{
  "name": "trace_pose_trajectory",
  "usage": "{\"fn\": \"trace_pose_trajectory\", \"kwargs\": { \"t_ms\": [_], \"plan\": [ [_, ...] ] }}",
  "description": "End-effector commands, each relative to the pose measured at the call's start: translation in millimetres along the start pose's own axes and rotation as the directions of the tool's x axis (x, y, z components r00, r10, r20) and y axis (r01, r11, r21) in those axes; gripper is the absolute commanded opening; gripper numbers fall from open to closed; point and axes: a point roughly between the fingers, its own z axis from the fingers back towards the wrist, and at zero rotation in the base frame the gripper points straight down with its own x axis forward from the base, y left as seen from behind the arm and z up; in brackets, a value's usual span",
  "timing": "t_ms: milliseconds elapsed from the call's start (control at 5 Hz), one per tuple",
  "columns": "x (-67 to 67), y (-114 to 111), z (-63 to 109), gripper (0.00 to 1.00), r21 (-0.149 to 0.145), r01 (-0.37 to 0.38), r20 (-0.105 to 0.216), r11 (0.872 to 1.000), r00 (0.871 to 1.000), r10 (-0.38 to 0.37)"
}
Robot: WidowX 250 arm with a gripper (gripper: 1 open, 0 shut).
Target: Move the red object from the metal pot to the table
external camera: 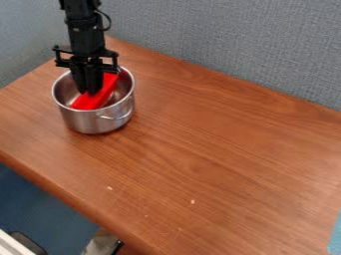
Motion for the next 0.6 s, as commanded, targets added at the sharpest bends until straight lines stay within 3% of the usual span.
{"fn": "trace_pose_trajectory", "kwargs": {
  "t_ms": [0, 400],
  "plan": [
    [0.8, 2.1, 33.7, 0.00, 0.027, -0.004, 0.103, 1.000, 0.995, 0.001],
    [-1.1, -2.2, 38.7, 0.00, 0.023, 0.010, 0.107, 1.000, 0.994, -0.012]
  ]
}}
